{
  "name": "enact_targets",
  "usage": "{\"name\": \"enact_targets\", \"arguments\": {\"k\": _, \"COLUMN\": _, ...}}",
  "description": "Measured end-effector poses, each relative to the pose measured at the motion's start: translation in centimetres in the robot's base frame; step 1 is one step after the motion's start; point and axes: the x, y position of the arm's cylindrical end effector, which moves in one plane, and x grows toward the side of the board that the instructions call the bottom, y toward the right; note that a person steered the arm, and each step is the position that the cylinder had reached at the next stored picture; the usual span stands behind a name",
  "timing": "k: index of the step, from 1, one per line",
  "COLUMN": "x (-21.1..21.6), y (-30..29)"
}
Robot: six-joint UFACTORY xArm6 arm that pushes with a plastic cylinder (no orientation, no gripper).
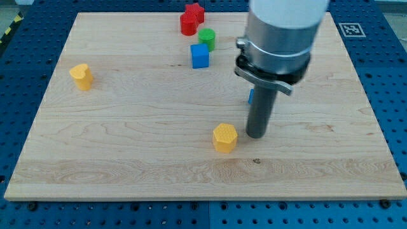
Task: Slide the yellow hexagon towards the yellow heart
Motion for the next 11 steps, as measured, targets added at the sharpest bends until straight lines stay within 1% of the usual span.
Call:
{"name": "enact_targets", "arguments": {"k": 1, "x": 1.2, "y": -2.0}}
{"name": "enact_targets", "arguments": {"k": 4, "x": 2.3, "y": -12.1}}
{"name": "enact_targets", "arguments": {"k": 6, "x": 2.2, "y": -17.7}}
{"name": "enact_targets", "arguments": {"k": 7, "x": 1.3, "y": -18.8}}
{"name": "enact_targets", "arguments": {"k": 9, "x": -3.2, "y": -19.5}}
{"name": "enact_targets", "arguments": {"k": 11, "x": -7.6, "y": -22.6}}
